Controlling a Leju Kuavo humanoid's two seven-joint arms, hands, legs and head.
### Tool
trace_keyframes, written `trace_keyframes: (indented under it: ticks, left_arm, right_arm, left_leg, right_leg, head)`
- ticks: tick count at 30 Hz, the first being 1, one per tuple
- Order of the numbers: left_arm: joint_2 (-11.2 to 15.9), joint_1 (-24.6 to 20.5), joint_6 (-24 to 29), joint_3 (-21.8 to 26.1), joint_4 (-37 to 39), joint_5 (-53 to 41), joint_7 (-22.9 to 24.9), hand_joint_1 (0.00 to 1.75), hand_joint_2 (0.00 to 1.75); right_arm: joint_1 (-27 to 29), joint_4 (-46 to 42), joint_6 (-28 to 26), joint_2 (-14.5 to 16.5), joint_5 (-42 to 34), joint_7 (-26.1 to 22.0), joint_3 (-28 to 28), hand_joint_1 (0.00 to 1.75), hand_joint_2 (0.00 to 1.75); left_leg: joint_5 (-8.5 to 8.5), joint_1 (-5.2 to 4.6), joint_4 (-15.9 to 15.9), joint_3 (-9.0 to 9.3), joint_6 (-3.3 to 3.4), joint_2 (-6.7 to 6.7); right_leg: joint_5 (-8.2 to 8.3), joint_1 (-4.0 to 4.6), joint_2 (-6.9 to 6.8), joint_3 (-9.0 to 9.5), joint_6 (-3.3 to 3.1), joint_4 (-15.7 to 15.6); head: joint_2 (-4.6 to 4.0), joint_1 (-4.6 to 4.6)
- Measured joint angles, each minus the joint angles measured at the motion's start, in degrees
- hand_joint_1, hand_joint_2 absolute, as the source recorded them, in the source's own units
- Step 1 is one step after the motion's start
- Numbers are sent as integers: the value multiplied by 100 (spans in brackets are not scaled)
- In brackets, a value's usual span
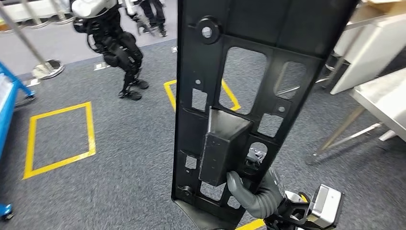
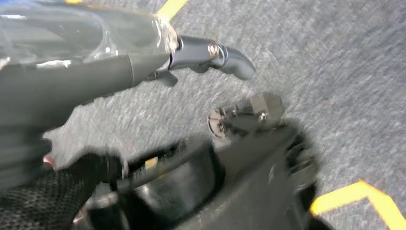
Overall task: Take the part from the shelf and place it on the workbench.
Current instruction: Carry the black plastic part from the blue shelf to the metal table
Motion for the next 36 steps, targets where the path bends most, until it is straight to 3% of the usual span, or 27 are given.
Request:
trace_keyframes:
  ticks: [2,4,5,7,9,10,11,12,13,15,17,19,21,23,25,26,27,28,29,31,33,35,36]
  left_arm:
    - [3,14,52,-7,0,-39,-117,0,175]
    - [-2,22,91,-16,-1,-49,-85,0,175]
    - [-5,21,103,-20,-1,-40,-12,0,175]
    - [-9,20,107,-23,-2,5,213,0,175]
    - [1,27,107,-23,-2,79,466,0,175]
    - [9,31,107,-23,-1,114,579,0,175]
    - [21,35,107,-23,-1,139,673,0,175]
    - [32,37,107,-23,0,160,747,0,175]
    - [40,39,107,-23,0,177,795,0,175]
    - [58,39,107,-23,0,199,834,0,175]
    - [80,42,108,-24,0,206,810,0,175]
    - [90,45,109,-26,0,207,718,0,175]
    - [92,45,112,-28,0,207,553,0,175]
    - [91,40,114,-28,0,205,345,0,175]
    - [89,32,114,-26,0,202,171,0,175]
    - [87,29,114,-26,0,200,121,0,175]
    - [87,29,114,-25,0,197,94,0,175]
    - [87,30,113,-25,0,193,82,0,175]
    - [88,30,113,-25,0,189,76,0,175]
    - [91,25,113,-25,0,183,41,0,175]
    - [90,18,113,-26,0,171,-30,0,175]
    - [80,19,113,-29,-1,156,-80,0,175]
    - [74,19,114,-30,-2,152,-80,0,175]
  right_arm:
    - [88,0,3,-11,-58,-129,-83,175,175]
    - [166,0,15,-26,-99,-245,-178,175,175]
    - [204,-1,25,-34,-108,-286,-226,175,175]
    - [254,-1,43,-53,-96,-328,-330,175,175]
    - [296,-1,43,-62,-46,-338,-416,175,175]
    - [328,-1,36,-64,-19,-337,-455,175,175]
    - [365,-2,23,-66,7,-335,-493,175,175]
    - [400,-2,7,-68,27,-332,-535,175,175]
    - [427,-4,-6,-72,42,-329,-578,175,175]
    - [455,-17,-29,-81,70,-326,-653,175,175]
    - [478,-40,-43,-90,91,-324,-710,175,175]
    - [496,-64,-51,-95,105,-313,-754,175,175]
    - [497,-100,-55,-97,122,-291,-792,175,175]
    - [487,-131,-55,-98,148,-267,-810,175,175]
    - [483,-141,-55,-98,162,-248,-812,175,175]
    - [485,-143,-55,-97,162,-243,-812,175,175]
    - [486,-146,-55,-98,162,-241,-812,175,175]
    - [486,-150,-55,-98,162,-240,-812,175,175]
    - [486,-156,-55,-98,163,-239,-812,175,175]
    - [482,-169,-54,-98,165,-237,-812,175,175]
    - [476,-177,-53,-99,166,-231,-812,175,175]
    - [476,-183,-52,-105,166,-223,-814,175,175]
    - [477,-189,-52,-109,166,-220,-815,175,175]
  left_leg:
    - [48,-4,-254,84,17,-118]
    - [71,-17,-276,83,55,-16]
    - [89,-15,-298,95,88,44]
    - [121,-1,-341,115,148,184]
    - [119,-10,-348,119,171,336]
    - [113,-16,-347,118,174,415]
    - [106,-18,-345,119,172,494]
    - [98,-17,-344,123,167,569]
    - [86,-15,-343,133,155,637]
    - [50,-29,-337,172,108,751]
    - [13,-57,-330,212,47,830]
    - [-6,-53,-334,238,-16,914]
    - [-116,-15,-202,196,-87,810]
    - [-453,11,406,-80,-132,530]
    - [-802,9,1270,-502,-136,383]
    - [-851,4,1526,-638,-125,365]
    - [-776,-2,1534,-661,-103,354]
    - [-591,-11,1287,-564,-71,328]
    - [-342,-21,847,-376,-29,249]
    - [4,-35,7,-19,44,-19]
    - [67,-49,-288,92,62,-136]
    - [96,-52,-330,106,77,-16]
    - [116,-46,-360,125,99,48]
  right_leg:
    - [18,-8,104,-45,57,3]
    - [41,-32,209,-78,129,-15]
    - [19,-37,171,-98,157,13]
    - [-221,-30,-127,-270,203,391]
    - [-631,-35,-462,-640,239,1201]
    - [-767,-46,-524,-809,257,1557]
    - [-787,-59,-545,-881,270,1711]
    - [-697,-70,-564,-828,280,1620]
    - [-523,-81,-607,-652,288,1293]
    - [-198,-81,-848,-176,289,423]
    - [-99,-57,-975,40,236,21]
    - [-94,-29,-859,22,147,19]
    - [-75,-33,-742,14,72,7]
    - [-52,-49,-624,5,14,1]
    - [-41,-32,-491,-10,-18,3]
    - [-37,-19,-412,-11,-24,4]
    - [-34,-7,-328,-7,-27,5]
    - [-32,1,-240,1,-28,5]
    - [-30,5,-158,11,-26,5]
    - [-17,3,-20,5,-5,8]
    - [7,-18,94,-38,40,10]
    - [24,-35,189,-77,98,8]
    - [-11,-30,115,-102,119,54]
  head:
    - [1,3]
    - [1,4]
    - [1,5]
    - [0,16]
    - [0,25]
    - [0,25]
    - [0,24]
    - [1,24]
    - [0,24]
    - [0,23]
    - [1,19]
    - [1,16]
    - [1,15]
    - [1,11]
    - [1,11]
    - [1,10]
    - [1,11]
    - [1,11]
    - [1,11]
    - [0,14]
    - [1,15]
    - [0,15]
    - [0,19]
